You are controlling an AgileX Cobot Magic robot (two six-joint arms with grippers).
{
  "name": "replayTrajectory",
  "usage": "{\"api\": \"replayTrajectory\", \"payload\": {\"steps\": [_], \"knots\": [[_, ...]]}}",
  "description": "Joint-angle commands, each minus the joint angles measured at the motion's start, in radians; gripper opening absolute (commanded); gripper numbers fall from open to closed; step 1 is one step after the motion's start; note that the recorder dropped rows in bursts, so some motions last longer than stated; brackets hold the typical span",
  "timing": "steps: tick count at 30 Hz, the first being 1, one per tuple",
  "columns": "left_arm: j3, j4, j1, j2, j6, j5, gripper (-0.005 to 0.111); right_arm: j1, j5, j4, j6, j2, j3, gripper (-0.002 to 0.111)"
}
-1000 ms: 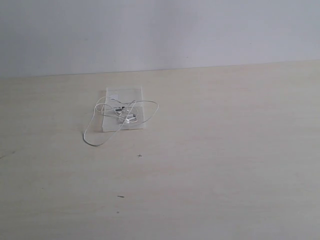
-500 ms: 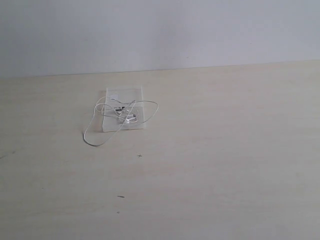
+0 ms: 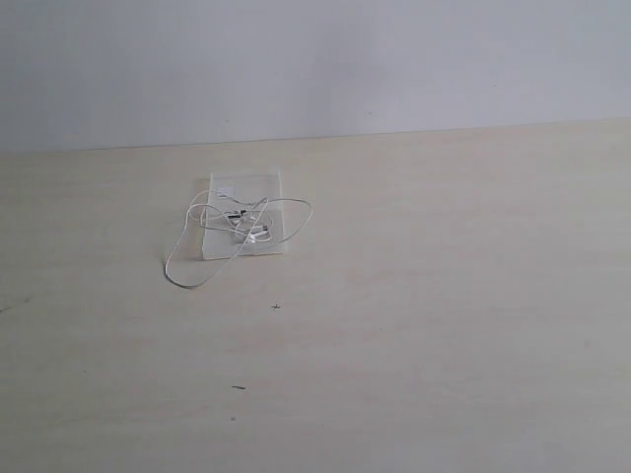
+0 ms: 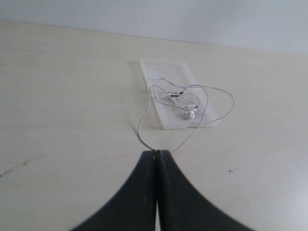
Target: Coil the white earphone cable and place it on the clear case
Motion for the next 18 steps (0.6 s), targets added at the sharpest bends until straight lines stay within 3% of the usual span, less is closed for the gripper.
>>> {"api": "replayTrajectory", "payload": {"steps": [1, 13, 18], "knots": [[0.005, 0.003, 0.003, -0.006, -0.007, -0.005, 0.0, -0.006, -0.002, -0.003, 0.001, -0.006, 0.003, 0.0], [0.005, 0.006, 0.003, -0.005, -0.007, -0.001, 0.0, -0.006, -0.002, -0.003, 0.001, -0.006, 0.003, 0.0], [0.005, 0.009, -0.004, -0.119, 0.024, 0.018, 0.0, -0.006, -0.002, 0.0, 0.001, -0.006, 0.003, 0.0]]}}
